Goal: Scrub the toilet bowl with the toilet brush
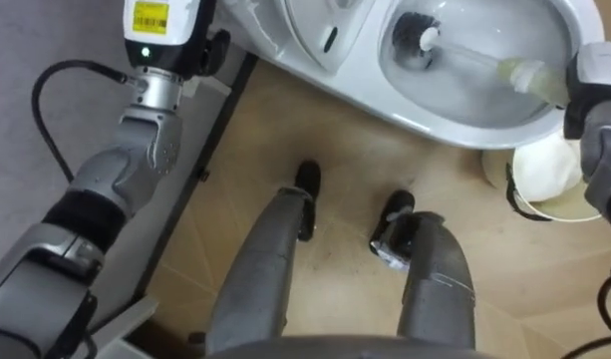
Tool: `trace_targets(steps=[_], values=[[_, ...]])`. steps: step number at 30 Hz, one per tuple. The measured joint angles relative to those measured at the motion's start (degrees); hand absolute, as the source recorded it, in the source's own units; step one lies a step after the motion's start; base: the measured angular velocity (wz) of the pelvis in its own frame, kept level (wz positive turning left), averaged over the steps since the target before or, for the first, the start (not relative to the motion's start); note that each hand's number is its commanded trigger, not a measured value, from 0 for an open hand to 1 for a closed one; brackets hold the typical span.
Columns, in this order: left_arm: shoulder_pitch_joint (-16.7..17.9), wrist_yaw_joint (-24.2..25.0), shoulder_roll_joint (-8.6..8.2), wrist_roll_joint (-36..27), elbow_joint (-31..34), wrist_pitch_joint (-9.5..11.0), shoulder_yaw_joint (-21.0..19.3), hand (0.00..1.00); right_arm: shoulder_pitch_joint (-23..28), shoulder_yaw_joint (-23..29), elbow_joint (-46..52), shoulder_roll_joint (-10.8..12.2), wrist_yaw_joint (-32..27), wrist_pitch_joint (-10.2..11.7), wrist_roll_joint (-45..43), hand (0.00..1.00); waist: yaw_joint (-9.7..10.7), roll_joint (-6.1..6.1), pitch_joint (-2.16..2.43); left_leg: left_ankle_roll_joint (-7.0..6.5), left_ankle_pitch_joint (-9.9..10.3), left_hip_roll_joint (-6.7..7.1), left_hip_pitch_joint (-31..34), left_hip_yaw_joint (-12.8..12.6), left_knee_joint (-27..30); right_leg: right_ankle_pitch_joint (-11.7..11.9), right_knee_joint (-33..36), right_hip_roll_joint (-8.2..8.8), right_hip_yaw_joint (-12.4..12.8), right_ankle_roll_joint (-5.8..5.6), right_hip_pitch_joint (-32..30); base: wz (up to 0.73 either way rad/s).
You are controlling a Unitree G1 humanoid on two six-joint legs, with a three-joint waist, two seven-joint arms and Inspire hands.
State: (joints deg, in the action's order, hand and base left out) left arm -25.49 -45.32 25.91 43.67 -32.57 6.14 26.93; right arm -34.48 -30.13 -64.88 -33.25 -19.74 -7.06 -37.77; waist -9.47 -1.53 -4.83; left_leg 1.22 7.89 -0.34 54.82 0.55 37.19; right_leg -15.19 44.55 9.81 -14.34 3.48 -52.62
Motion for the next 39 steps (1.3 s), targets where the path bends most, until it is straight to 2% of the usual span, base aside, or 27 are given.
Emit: trace_targets(steps=[5, 7, 12, 18, 19, 21, 22, 23, 26, 28, 31, 33, 35, 39], values=[[-0.14, -1.82, 0.49, -1.4, -0.17, -1.41, -0.44, 0.0, -3.55, 1.15, -0.01, -0.36, -0.97, 0.15, 4.09, 1.0, 1.82, 0.55, -0.1, 0.31, -0.35, -0.26, 0.73, 0.01, 0.25, 0.31, 0.47, 0.13, 0.09, 0.5, -0.95, 0.0], [-0.1, -1.86, 0.49, -1.33, -0.12, -2.32, -0.6, 0.0, -3.76, 2.75, -0.01, -0.42, -1.48, 0.17, 4.39, 1.0, 2.47, 0.85, -0.07, 0.26, -0.63, -0.2, 0.73, -0.04, 0.42, 0.31, 0.74, 0.28, 0.1, 0.51, -0.95, 0.02], [-0.14, -1.4, 0.49, -1.23, -0.05, -4.4, -0.82, 0.0, -3.81, 2.76, 0.1, -0.28, -2.06, 0.89, 4.37, 1.0, 4.02, 1.03, -0.06, -0.23, -1.01, 0.2, 0.65, -0.53, 0.57, 0.28, 1.44, 1.16, -0.1, 0.46, -0.99, 0.04], [-0.14, 2.19, 0.52, 0.36, -0.08, -5.87, -1.47, 0.0, -1.51, 2.25, 4.55, 0.31, -1.1, -0.11, -5.36, 1.0, 4.04, 0.6, 0.18, -0.21, -1.17, -0.15, -0.53, -0.24, 0.58, 0.84, 0.52, 0.57, -0.83, 0.72, 0.6, -0.06], [-0.19, 3.24, 0.58, 0.42, 0.07, -5.88, -1.36, 0.0, -0.51, 0.95, 6.37, 0.66, -0.31, -0.91, -6.82, 1.0, 3.17, 0.49, 0.25, -0.15, -1.16, -0.94, -1.14, -0.33, 0.41, 1.36, -0.74, -0.44, -0.69, 0.73, 1.46, -0.2], [0.24, 4.06, 0.42, 0.41, -0.08, -6.12, -1.15, 0.0, 0.87, -0.75, 8.41, 1.36, 1.58, -2.16, -10.63, 1.0, 2.42, 0.17, 0.26, -0.03, -1.1, -1.4, -2.29, -0.32, -0.21, 1.97, -2.26, -1.28, -0.59, 0.66, 2.8, -0.18], [0.48, 4.59, 0.1, 0.35, -0.11, -6.11, -0.95, 0.0, 2.8, -1.37, 10.06, 1.35, 2.6, -3.12, -13.35, 1.0, 2.1, -0.59, 0.45, -0.04, -1.1, -1.45, -2.89, -0.11, -0.65, 2.13, -3.17, -1.42, -1.1, 0.49, 3.81, 0.0], [0.93, 5.18, 0.01, 0.34, -0.09, -6.09, -0.54, 0.0, 4.89, -1.82, 11.57, 1.46, 3.91, -4.26, -14.78, 1.0, 1.67, -1.44, 0.95, -0.06, -1.09, -1.64, -3.02, 0.17, -0.82, 2.51, -4.21, -1.82, -1.56, 0.42, 4.36, -0.03], [2.09, 5.47, 0.15, -1.64, 0.16, -6.08, 0.31, 0.0, 7.57, -1.97, 16.46, 1.89, 6.49, -7.35, -14.72, 1.0, 1.5, -2.73, 1.28, -0.08, -1.07, -2.04, -3.3, -0.11, -1.71, 3.44, -6.05, -2.43, -1.36, 0.3, 4.79, -0.13], [3.05, 5.56, 0.22, -1.78, 0.62, -6.02, 0.17, 0.0, 9.43, -1.97, 19.95, 1.9, 7.9, -9.13, -14.76, 1.0, 1.44, -3.04, 1.49, -0.12, -0.89, -2.31, -3.62, -0.34, -1.84, 3.5, -6.39, -2.72, -1.18, 0.25, 5.13, -0.1], [4.21, 5.0, 0.18, -2.25, 1.17, -6.11, -0.16, 0.0, 12.67, -1.95, 26.49, 2.02, 10.41, -11.57, -14.76, 1.0, 1.43, -3.09, 1.52, 0.1, -0.78, -3.2, -4.42, -0.57, -2.6, 4.11, -8.2, -3.89, -1.02, 0.41, 6.08, -0.11], [5.12, 4.31, 0.16, -3.14, 1.13, -6.12, -0.46, 0.0, 14.46, -1.89, 30.81, 2.06, 12.94, -13.12, -15.11, 1.0, 1.83, -3.13, 1.55, 0.28, -0.9, -3.3, -5.07, -0.66, -3.48, 4.23, -9.03, -4.02, -1.06, 0.52, 6.56, -0.07], [6.29, 3.95, 0.19, -3.74, 1.18, -6.05, -1.21, 0.0, 15.83, -1.86, 35.13, 2.12, 16.34, -14.89, -17.48, 1.0, 2.26, -3.12, 1.55, 0.33, -0.93, -3.3, -5.69, -1.21, -4.17, 4.23, -8.99, -4.08, -0.09, 0.53, 6.61, -0.05], [6.82, 3.11, 0.27, -4.73, 1.15, -6.01, -1.4, 0.0, 15.56, -1.86, 37.38, 2.01, 20.01, -16.06, -19.45, 1.0, 2.74, -3.1, 1.56, 0.56, -1.09, -3.25, -6.01, -1.28, -4.79, 4.14, -8.93, -4.03, -0.05, 0.65, 6.65, 0.01]])
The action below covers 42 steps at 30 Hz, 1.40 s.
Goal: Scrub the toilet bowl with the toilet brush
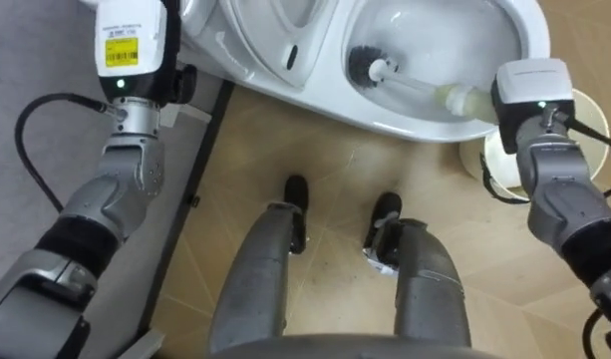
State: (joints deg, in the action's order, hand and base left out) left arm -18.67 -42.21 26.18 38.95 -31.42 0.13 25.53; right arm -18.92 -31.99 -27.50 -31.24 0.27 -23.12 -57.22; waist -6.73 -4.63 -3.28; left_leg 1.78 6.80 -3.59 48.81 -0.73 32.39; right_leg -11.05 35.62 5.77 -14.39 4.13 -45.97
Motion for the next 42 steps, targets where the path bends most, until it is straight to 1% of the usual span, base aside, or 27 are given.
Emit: trace_targets(steps=[3, 5, 6, 7, 8, 9, 10, 11, 13, 14, 16, 17, 19, 22, 25, 26, 27, 28, 29, 30, 31, 32, 33, 35, 36, 40, 42], values=[[-0.1, -0.18, 1.22, -0.01, -0.19, 0.45, 0.26, 0.0, -2.22, -0.19, -2.09, -0.28, 0.33, 0.32, 1.26, 1.0, -0.01, 0.09, -0.06, 0.0, 0.02, -0.06, 0.09, -0.02, 0.28, -0.08, 0.19, 0.02, 0.02, 0.03, -0.09, 0.0], [-0.93, -0.96, 2.14, -0.28, -0.33, 0.58, 1.02, 0.0, -6.28, -0.64, -9.01, -0.71, -1.18, 3.24, 6.29, 1.0, 0.03, 0.44, -0.23, -0.04, 0.0, -0.02, 0.22, -0.05, 0.36, -0.08, 0.47, 0.16, -0.01, 0.03, -0.22, 0.0], [-1.26, -1.08, 2.44, -0.94, -0.45, 0.58, 1.66, 0.0, -7.58, -0.65, -11.42, -0.66, -1.97, 4.11, 8.57, 1.0, -0.01, 0.65, -0.32, -0.04, 0.0, 0.04, 0.23, -0.07, 0.39, -0.09, 0.62, 0.19, 0.09, 0.01, -0.32, 0.0], [-2.03, -1.37, 2.88, -1.15, -0.61, 0.74, 1.97, 0.0, -9.97, -0.96, -16.45, -0.41, -3.46, 6.23, 13.56, 1.0, 0.04, 1.73, -0.37, -0.04, 0.0, 0.19, 0.53, -0.47, 0.44, -0.26, 1.36, 0.19, 0.97, -0.09, -1.2, 0.0], [-2.94, -1.97, 3.0, -1.13, -0.78, 0.69, 2.12, 0.0, -11.97, -0.54, -20.54, -0.28, -5.03, 8.51, 18.26, 1.0, 0.12, 2.23, -0.63, -0.09, -0.06, 0.28, 1.15, -0.46, 0.78, -0.37, 2.12, 0.29, 1.06, -0.1, -1.95, 0.0], [-3.3, -2.24, 3.0, -1.08, -1.06, 0.67, 2.24, 0.0, -12.95, -0.39, -22.32, -0.17, -5.79, 9.33, 20.51, 1.0, 0.16, 2.46, -0.77, -0.14, -0.11, 0.36, 1.54, -0.47, 0.99, -0.48, 2.43, 0.44, 1.07, -0.06, -2.34, 0.07], [-3.7, -3.29, 3.15, -1.06, -1.2, 0.6, 2.22, 0.0, -15.01, 0.18, -25.78, 0.22, -7.32, 10.9, 24.38, 1.0, 0.41, 3.18, -1.06, -0.18, -0.31, 0.74, 2.07, -0.61, 1.18, -0.72, 3.5, 1.09, 1.08, 0.09, -3.28, 0.12], [-4.3, -3.82, 3.35, -0.93, -1.17, 0.61, 2.2, 0.0, -16.76, 2.24, -28.24, 0.35, -8.61, 12.33, 27.71, 1.0, 0.98, 3.45, -1.23, -0.25, -0.54, 1.26, 2.8, -0.47, 1.72, -0.96, 4.51, 1.72, 1.06, 0.09, -4.26, 0.16], [-4.92, -4.1, 3.39, 0.19, -1.09, 0.22, 1.78, 0.0, -19.81, 4.74, -31.94, 0.09, -10.38, 13.53, 29.89, 1.0, 2.13, 3.72, -1.39, -0.63, -1.05, 2.14, 3.85, -0.54, 2.25, -1.61, 6.3, 3.31, 0.88, 0.05, -5.61, 0.27], [-5.49, -4.16, 3.39, 0.67, -1.19, -0.05, 1.68, 0.0, -21.15, 5.36, -33.75, -0.45, -11.08, 13.71, 30.14, 1.0, 2.5, 4.18, -1.45, -0.79, -1.22, 2.52, 4.35, -0.67, 2.53, -1.85, 7.27, 3.94, 1.03, -0.04, -6.39, 0.22], [-6.19, -4.41, 3.38, 1.11, -1.24, -0.74, 1.63, 0.0, -21.39, 5.45, -34.12, -0.84, -12.2, 13.94, 29.87, 1.0, 2.94, 4.81, -1.51, -0.86, -1.26, 2.67, 5.04, -0.65, 2.92, -2.02, 8.1, 4.23, 0.97, -0.11, -7.02, 0.09], [-6.67, -4.39, 3.34, 1.8, -1.3, -1.58, 1.62, 0.0, -21.38, 5.45, -34.12, -0.8, -12.62, 14.48, 29.54, 1.0, 3.23, 5.11, -1.69, -0.9, -1.23, 2.86, 5.18, -0.53, 3.22, -2.2, 8.53, 4.25, 0.93, -0.16, -7.1, 0.08], [-7.34, -3.64, 3.24, 2.19, -1.52, -2.11, 1.69, 0.0, -21.38, 5.44, -34.17, -0.8, -13.22, 14.95, 29.49, 1.0, 3.39, 5.25, -1.78, -0.87, -1.17, 3.1, 5.22, -0.46, 3.46, -2.25, 8.85, 4.36, 1.03, -0.3, -7.14, 0.05], [-8.26, -2.26, 2.14, 2.32, -2.38, -2.66, 1.66, 0.0, -21.36, 5.38, -34.2, -0.58, -14.27, 14.86, 27.14, 1.0, 3.24, 5.19, -1.76, -0.96, -1.21, 3.35, 4.94, -0.47, 3.75, -1.99, 9.0, 4.5, 1.21, -0.49, -6.88, -0.01], [-8.45, -0.72, 1.48, 2.34, -2.77, -2.9, 1.72, 0.0, -19.85, 5.08, -34.17, 1.16, -15.16, 14.21, 24.03, 1.0, 3.09, 4.54, -1.84, -1.0, -1.05, 3.15, 4.16, 0.23, 4.35, -1.88, 8.45, 4.04, 0.46, -0.56, -5.35, 0.0], [-8.63, -0.15, 0.4, 2.35, -3.46, -3.08, 1.72, 0.0, -18.76, 4.81, -33.85, 1.92, -15.24, 13.84, 21.44, 1.0, 2.78, 3.48, -1.8, -0.96, -0.84, 3.05, 3.83, 0.94, 4.35, -1.69, 7.53, 3.64, -0.03, -0.85, -4.38, 0.0], [-8.85, 0.24, -0.35, 2.34, -3.84, -3.16, 1.72, 0.0, -18.1, 4.35, -33.58, 2.14, -15.25, 13.58, 19.95, 1.0, 2.39, 2.89, -1.77, -0.95, -0.8, 2.99, 3.69, 1.17, 4.32, -1.56, 6.97, 3.4, -0.16, -1.09, -3.99, -0.05], [-9.14, 0.86, -1.71, 2.35, -4.21, -3.43, 1.72, 0.0, -17.07, 3.73, -33.54, 2.76, -15.05, 13.15, 17.27, 1.0, 1.43, 1.84, -1.74, -1.04, -0.72, 2.75, 3.4, 1.17, 4.27, -1.32, 6.25, 3.02, -0.14, -1.48, -3.42, -0.1], [-9.3, 1.46, -2.81, 2.35, -4.58, -3.51, 1.8, 0.0, -16.02, 2.65, -33.57, 3.28, -14.86, 11.99, 14.53, 1.0, 0.65, 0.71, -1.72, -1.18, -0.64, 2.63, 3.33, 1.06, 4.23, -1.14, 5.78, 2.84, -0.09, -1.73, -3.22, -0.11], [-9.31, 1.66, -3.03, 2.3, -4.62, -3.52, 1.99, 0.0, -15.54, 2.08, -33.57, 3.54, -14.51, 11.11, 13.32, 1.0, 0.26, 0.25, -1.73, -1.24, -0.59, 2.58, 3.32, 0.97, 4.24, -1.08, 5.65, 2.81, -0.06, -1.79, -3.21, -0.1], [-9.28, 1.85, -3.06, 2.21, -4.61, -3.57, 2.48, 0.0, -14.54, 1.46, -33.53, 4.63, -13.7, 9.52, 11.94, 1.0, -0.29, -0.66, -1.69, -1.27, -0.58, 2.41, 3.32, 0.91, 4.0, -0.76, 4.98, 2.54, -0.07, -1.84, -3.08, -0.1], [-9.14, 1.95, -3.04, 2.13, -4.6, -3.54, 2.54, 0.0, -13.58, 1.63, -33.35, 5.34, -13.29, 8.41, 11.84, 1.0, -0.57, -1.07, -1.65, -1.27, -0.61, 2.35, 3.14, 0.62, 3.61, -0.63, 4.75, 2.54, 0.05, -1.77, -3.1, -0.11], [-8.95, 1.92, -3.04, 1.96, -4.6, -3.48, 2.5, 0.0, -13.15, 1.7, -33.06, 5.61, -13.21, 7.99, 11.84, 1.0, -0.67, -1.1, -1.65, -1.26, -0.61, 2.26, 2.97, 0.41, 3.41, -0.59, 4.64, 2.5, 0.15, -1.72, -3.1, -0.14], [-8.01, 1.67, -3.01, 1.1, -4.6, -3.07, 2.12, 0.0, -11.54, 1.72, -30.68, 5.81, -12.73, 7.2, 11.87, 1.0, -0.9, -1.56, -1.35, -1.21, -0.62, 1.49, 2.61, 0.09, 2.88, 0.17, 3.31, 1.8, 0.0, -1.0, -2.58, -0.16], [-7.67, 1.57, -2.98, 1.04, -4.59, -2.95, 1.85, 0.0, -11.17, 1.71, -29.65, 5.77, -12.4, 6.93, 11.86, 1.0, -0.9, -1.62, -1.3, -1.21, -0.64, 1.26, 2.49, 0.05, 2.77, 0.35, 2.96, 1.61, -0.05, -0.87, -2.44, -0.12], [-5.65, 1.14, -2.84, -1.85, -4.49, -1.93, 1.08, 0.0, -7.48, 1.79, -25.17, 6.01, -11.23, 6.7, 11.69, 1.0, 0.64, -1.75, -1.22, -0.92, -0.94, 0.99, 0.65, 0.18, 1.02, 0.44, 1.26, 0.71, 0.18, -0.9, -0.56, 0.01], [-4.53, 0.15, -1.9, -3.47, -4.28, -1.1, 1.07, 0.0, -5.42, 1.87, -22.24, 5.87, -11.17, 6.62, 11.25, 1.0, 1.76, -1.83, -1.14, -0.88, -0.94, 0.93, 0.52, 0.19, 0.91, 0.27, 1.13, 0.66, 0.19, -0.89, -0.41, 0.0]])
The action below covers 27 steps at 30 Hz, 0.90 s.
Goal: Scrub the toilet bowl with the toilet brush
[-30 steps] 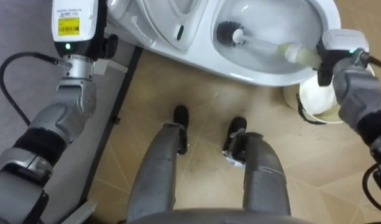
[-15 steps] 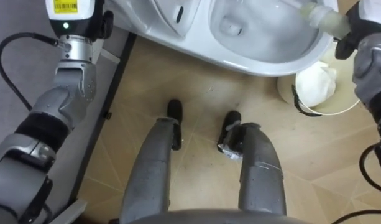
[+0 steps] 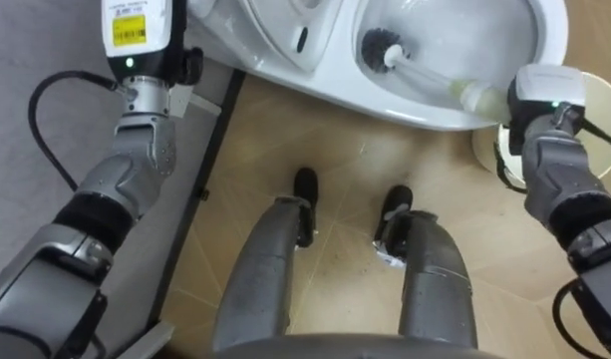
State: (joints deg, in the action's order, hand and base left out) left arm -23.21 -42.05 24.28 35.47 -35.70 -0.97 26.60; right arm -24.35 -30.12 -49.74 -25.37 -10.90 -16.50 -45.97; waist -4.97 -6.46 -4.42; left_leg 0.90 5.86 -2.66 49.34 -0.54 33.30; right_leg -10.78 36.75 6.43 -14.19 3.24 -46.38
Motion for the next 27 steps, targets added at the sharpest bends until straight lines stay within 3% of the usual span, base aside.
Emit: trace_targets(steps=[4, 9, 12, 14, 19, 23, 27], values=[[0.94, -0.28, 1.48, -0.23, 0.07, 1.17, -0.07, 0.0, 2.5, 0.04, 2.54, -1.2, 0.73, 0.0, -0.02, 1.0, 0.6, -0.02, 0.04, 0.06, 0.04, -0.04, 0.07, 0.05, 0.15, -0.28, 0.33, 0.06, -0.03, 0.12, -0.05, 0.02], [0.47, 0.62, 2.07, -0.67, 0.08, 1.28, 0.53, 0.0, -0.75, -1.27, 0.25, -3.34, 2.22, 1.09, 1.04, 1.0, -0.39, 0.19, 0.13, 0.15, 0.35, -0.51, 0.06, -0.49, 0.68, 0.0, 0.37, 0.08, 0.04, 0.41, -0.08, -0.08], [-0.61, 0.51, 2.28, -1.07, -0.02, 1.11, 1.39, 0.0, -5.45, -3.8, -6.25, -4.7, 0.85, 4.02, 8.0, 1.0, -1.04, 0.59, 0.12, 0.07, 0.31, -0.26, 0.02, -0.86, 0.88, -0.06, 1.61, 0.52, 0.23, 0.5, -0.57, 0.04], [-1.6, 0.22, 2.56, -0.79, -0.16, 0.92, 1.92, 0.0, -7.79, -3.37, -10.05, -4.02, -0.21, 6.1, 16.18, 1.0, -1.25, 1.83, 0.06, 0.14, 0.26, 0.39, 0.3, -0.86, 1.04, -0.74, 3.16, 0.97, 1.25, 0.53, -1.73, 0.06], [-2.42, 0.0, 2.91, 2.06, 0.22, -0.22, 1.72, 0.0, -12.96, 3.43, -15.79, -3.32, -2.8, 8.23, 27.96, 1.0, -0.32, 3.42, 0.04, -0.09, -0.26, 1.73, 1.46, -1.1, 1.2, -1.6, 5.76, 2.72, 1.62, 0.39, -3.82, 0.11], [-2.85, 0.47, 3.05, 4.29, 0.19, -1.1, 1.24, 0.0, -13.86, 4.41, -17.0, -3.3, -2.7, 8.38, 26.53, 1.0, 1.05, 5.55, 0.03, -0.3, -0.36, 2.47, 1.65, -0.81, 1.93, -2.21, 7.08, 3.58, 1.44, 0.24, -3.98, 0.12], [-3.18, 2.35, 2.6, 6.11, 0.07, -2.21, 0.43, 0.0, -13.64, 4.58, -14.96, -2.8, -2.57, 8.31, 16.1, 1.0, 1.37, 5.53, 0.05, -0.54, -0.18, 2.48, 1.65, -0.61, 2.72, -2.16, 7.02, 3.45, 1.18, -0.08, -3.6, -0.02]])
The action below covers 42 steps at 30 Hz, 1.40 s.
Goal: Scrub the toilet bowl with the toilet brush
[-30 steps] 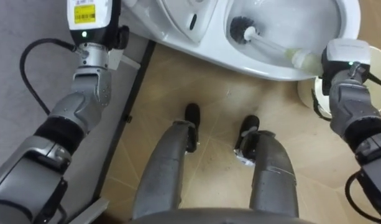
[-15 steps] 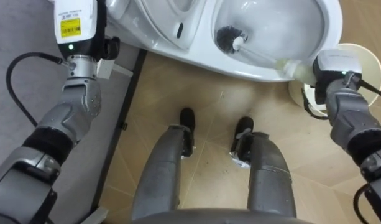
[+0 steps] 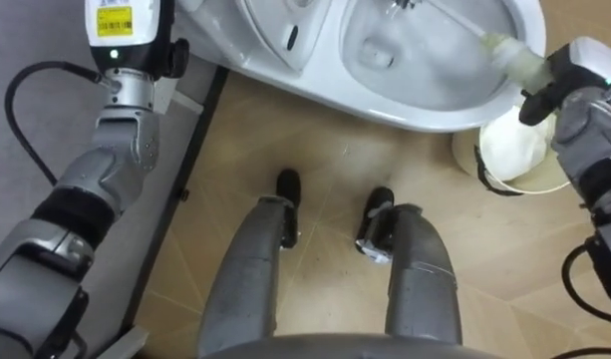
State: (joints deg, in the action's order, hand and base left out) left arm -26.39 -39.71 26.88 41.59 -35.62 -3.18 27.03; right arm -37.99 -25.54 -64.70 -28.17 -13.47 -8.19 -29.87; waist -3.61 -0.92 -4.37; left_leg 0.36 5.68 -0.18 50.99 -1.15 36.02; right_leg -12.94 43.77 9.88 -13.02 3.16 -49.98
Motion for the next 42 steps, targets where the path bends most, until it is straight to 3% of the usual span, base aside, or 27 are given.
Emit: trace_targets(steps=[3, 4, 5, 8, 10, 14, 16, 20, 21, 22, 24, 26, 33, 35, 38, 42], values=[[-1.21, 2.16, -0.96, 0.51, -0.02, -0.67, -0.11, 0.0, 1.76, -1.12, 5.08, -0.01, 0.73, -0.64, -11.85, 1.0, -1.43, -0.46, -0.05, 0.16, 0.31, -0.66, -0.1, -0.11, 0.34, 0.38, -0.81, -0.73, 0.08, -0.66, 0.45, -0.13], [-1.66, 2.85, -1.06, 0.5, -0.04, -0.62, -0.06, 0.0, 2.71, -2.54, 6.62, 0.09, 1.33, -2.02, -15.45, 1.0, -2.13, -1.02, -0.13, 0.19, 0.36, -1.17, -0.2, 0.02, 0.46, 0.83, -1.76, -1.24, -0.43, -0.65, 1.09, -0.09], [-1.68, 3.19, -1.19, -0.27, -0.55, -0.5, 0.44, 0.0, 3.6, -2.65, 7.16, 0.07, 1.69, -3.18, -16.86, 1.0, -2.05, -2.39, -0.2, 0.19, 0.36, -1.29, -0.48, 0.73, 0.5, 1.16, -2.74, -1.33, -1.53, -0.58, 2.2, 0.0], [-1.31, 4.2, -2.07, -1.33, -0.95, -0.21, 1.83, 0.0, 7.64, -6.27, 7.55, -0.43, 3.59, -4.67, -20.23, 1.0, -2.41, -4.72, -0.1, 0.08, 0.39, -1.22, -1.85, 1.06, -0.5, 1.35, -4.47, -1.89, -1.33, -0.89, 3.97, 0.03], [-0.61, 4.4, -1.91, -1.64, -0.95, 0.02, 2.13, 0.0, 10.59, -6.16, 7.67, 0.73, 4.37, -6.19, -19.89, 1.0, -2.63, -5.12, 0.04, 0.12, 0.32, -1.21, -2.22, 0.85, -1.31, 1.56, -5.09, -1.92, -1.26, -1.1, 4.15, -0.07], [3.72, 4.39, -2.04, -1.99, 0.19, 0.27, -0.51, 0.0, 16.55, -2.22, 11.08, 2.58, 4.95, -6.87, -19.93, 1.0, -0.68, -5.52, 0.3, 0.05, 0.27, -1.3, -4.64, 0.15, -2.81, 1.67, -6.12, -2.0, -0.96, -0.69, 5.77, -0.04], [6.33, 5.55, -2.01, -2.56, 0.63, 0.48, -1.57, 0.0, 19.73, -1.81, 13.1, 2.8, 4.97, -6.86, -19.93, 1.0, 0.65, -5.82, 0.7, 0.1, 0.7, -1.34, -6.69, 0.14, -3.42, 1.0, -6.41, -2.04, -0.98, -0.56, 8.0, 0.05], [11.81, 7.53, -2.16, -3.49, 0.76, 0.73, -2.63, 0.0, 25.26, -2.08, 13.81, 2.9, 5.34, -6.1, -20.38, 1.0, 1.79, -4.9, 1.9, 0.35, 1.23, -1.4, -14.08, -0.81, -7.15, 0.37, -9.53, -2.34, -0.57, -0.86, 14.51, -0.06], [12.39, 7.8, -2.19, -3.32, 0.73, 0.72, -2.66, 0.0, 25.87, -2.09, 13.5, 2.82, 5.45, -6.07, -20.46, 1.0, 1.75, -4.77, 2.0, 0.41, 1.28, -1.4, -15.27, -0.84, -7.73, 0.36, -10.11, -2.37, -0.63, -0.88, 15.63, -0.06], [13.47, 8.3, -2.25, -3.18, 0.9, 0.75, -2.77, 0.0, 27.31, -2.42, 13.03, 2.29, 5.64, -5.56, -20.53, 1.0, 1.71, -4.0, 2.42, 0.49, 1.4, -1.17, -17.48, -1.22, -8.87, -0.04, -10.34, -2.12, -0.43, -0.98, 17.25, 0.0], [15.39, 9.47, -3.13, -2.77, 0.93, 0.89, -3.86, 0.0, 29.37, -2.39, 11.03, 1.57, 4.9, -5.06, -21.68, 1.0, 1.77, -3.58, 2.6, 0.45, 1.86, -0.99, -20.55, -1.22, -9.78, -0.91, -11.06, -1.86, -1.05, -1.27, 20.58, 0.12], [17.65, 10.71, -3.63, -0.73, 0.97, 0.77, -5.03, 0.0, 32.11, -2.06, 9.46, 1.14, 4.54, -4.92, -21.68, 1.0, 1.77, -2.47, 3.07, 0.49, 1.99, -0.86, -24.27, -1.12, -11.41, -1.64, -12.74, -2.0, -1.57, -1.67, 24.64, 0.18], [24.72, 15.71, -4.66, 0.43, 5.12, 0.62, -7.23, 0.0, 38.13, -0.62, 6.9, 1.95, 5.76, -3.83, -22.18, 1.0, 1.03, 0.84, 3.5, 0.41, 1.99, -0.1, -33.65, -1.21, -13.71, -2.92, -18.31, -1.95, -4.09, -2.92, 36.65, 0.22], [27.53, 15.76, -6.26, 0.53, 6.18, 0.63, -9.21, 0.0, 39.53, 0.11, 6.44, 3.73, 6.25, -3.82, -21.77, 1.0, 0.18, 1.92, 3.76, 0.41, 2.0, -0.06, -36.64, -1.07, -14.94, -2.92, -20.53, -2.27, -4.58, -3.1, 40.41, 0.13], [31.29, 15.73, -8.38, 0.43, 8.2, 0.72, -10.86, 0.0, 40.28, 1.03, 4.71, 5.92, 6.74, -3.51, -21.81, 1.0, -0.46, 2.53, 3.87, 0.46, 2.19, -0.13, -39.39, -0.47, -15.48, -2.75, -23.24, -2.89, -5.8, -3.26, 44.72, 0.18], [35.52, 15.62, -9.9, 0.6, 14.34, 0.94, -13.74, 0.0, 41.0, 2.37, 4.73, 7.11, 8.47, -3.09, -22.23, 1.0, -2.38, 2.98, 3.8, 0.52, 2.32, -0.26, -42.07, -0.09, -16.75, -2.71, -25.12, -3.66, -5.75, -3.12, 47.82, 0.08]])
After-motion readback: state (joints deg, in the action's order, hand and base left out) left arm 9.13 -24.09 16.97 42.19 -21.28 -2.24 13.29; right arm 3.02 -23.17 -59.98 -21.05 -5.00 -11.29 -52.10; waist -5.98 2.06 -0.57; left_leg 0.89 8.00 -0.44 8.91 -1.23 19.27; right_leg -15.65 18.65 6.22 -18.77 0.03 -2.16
